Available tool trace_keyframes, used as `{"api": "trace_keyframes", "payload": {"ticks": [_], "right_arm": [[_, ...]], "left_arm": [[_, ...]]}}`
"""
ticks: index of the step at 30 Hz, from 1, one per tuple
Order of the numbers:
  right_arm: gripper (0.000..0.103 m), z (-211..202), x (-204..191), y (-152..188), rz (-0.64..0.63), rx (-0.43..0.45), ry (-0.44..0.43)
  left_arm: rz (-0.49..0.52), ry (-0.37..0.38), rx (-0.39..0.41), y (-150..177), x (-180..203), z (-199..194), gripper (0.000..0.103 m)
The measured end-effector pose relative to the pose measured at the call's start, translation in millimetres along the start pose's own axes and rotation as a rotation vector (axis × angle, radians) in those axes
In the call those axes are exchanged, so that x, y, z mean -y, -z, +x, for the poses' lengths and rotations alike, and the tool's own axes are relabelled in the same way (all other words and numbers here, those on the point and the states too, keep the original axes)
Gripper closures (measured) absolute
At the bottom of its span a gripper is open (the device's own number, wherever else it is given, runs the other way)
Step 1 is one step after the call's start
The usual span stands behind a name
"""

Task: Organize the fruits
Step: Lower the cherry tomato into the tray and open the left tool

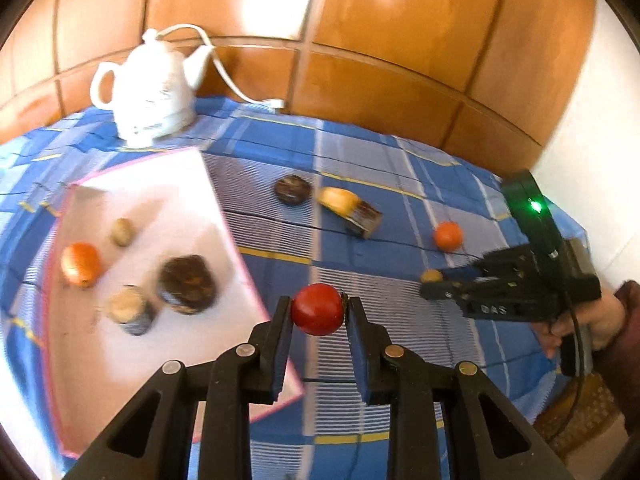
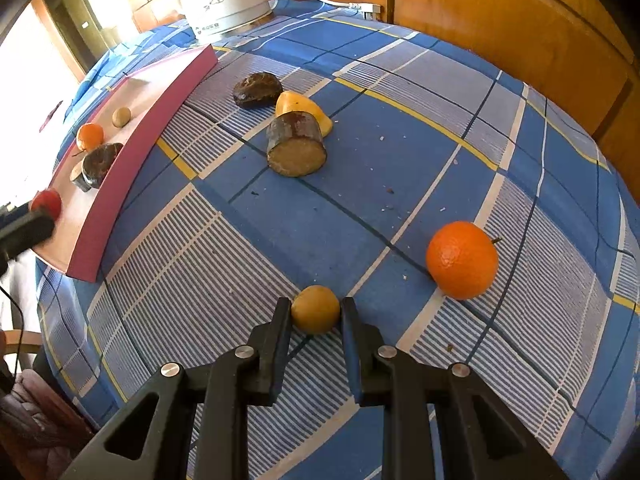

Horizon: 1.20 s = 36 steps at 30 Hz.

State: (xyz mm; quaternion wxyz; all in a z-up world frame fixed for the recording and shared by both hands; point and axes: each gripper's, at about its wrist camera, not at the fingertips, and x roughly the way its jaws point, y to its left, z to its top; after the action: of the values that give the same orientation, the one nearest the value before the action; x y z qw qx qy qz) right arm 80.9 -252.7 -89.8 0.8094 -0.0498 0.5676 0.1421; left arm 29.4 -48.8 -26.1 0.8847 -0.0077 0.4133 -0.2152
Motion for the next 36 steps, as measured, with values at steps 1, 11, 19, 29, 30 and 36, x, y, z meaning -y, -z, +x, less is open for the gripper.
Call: {"api": "trace_keyframes", "payload": {"ticks": [1, 11, 19, 29, 30, 36], "right_arm": [[0.079, 0.0, -1.1, 0.1, -0.005, 0.001, 0.005], [0.079, 1.0, -11.3, 1.2, -0.021, 0.005, 0.024], [0.079, 0.4, -11.1, 0.8, -0.027, 0.005, 0.029], [0.079, 1.7, -9.0, -0.1, -0.032, 0.006, 0.031], [0.079, 1.2, -9.0, 0.0, -0.032, 0.006, 0.031], [0.079, 1.4, -9.4, 0.0, -0.034, 0.007, 0.035]], "left_arm": [[-0.004, -0.012, 0.007, -0.5, -2.6, -2.6, 0.076], [-0.027, -0.074, 0.025, -1.3, -15.2, -16.0, 0.076], [-0.030, -0.083, 0.020, -0.2, -15.8, -15.4, 0.076], [-0.041, -0.088, 0.007, 1.8, -18.6, -13.0, 0.076], [-0.041, -0.089, 0.006, 1.9, -19.0, -12.7, 0.076], [-0.074, -0.079, 0.011, 1.1, -29.9, -15.0, 0.076]]}}
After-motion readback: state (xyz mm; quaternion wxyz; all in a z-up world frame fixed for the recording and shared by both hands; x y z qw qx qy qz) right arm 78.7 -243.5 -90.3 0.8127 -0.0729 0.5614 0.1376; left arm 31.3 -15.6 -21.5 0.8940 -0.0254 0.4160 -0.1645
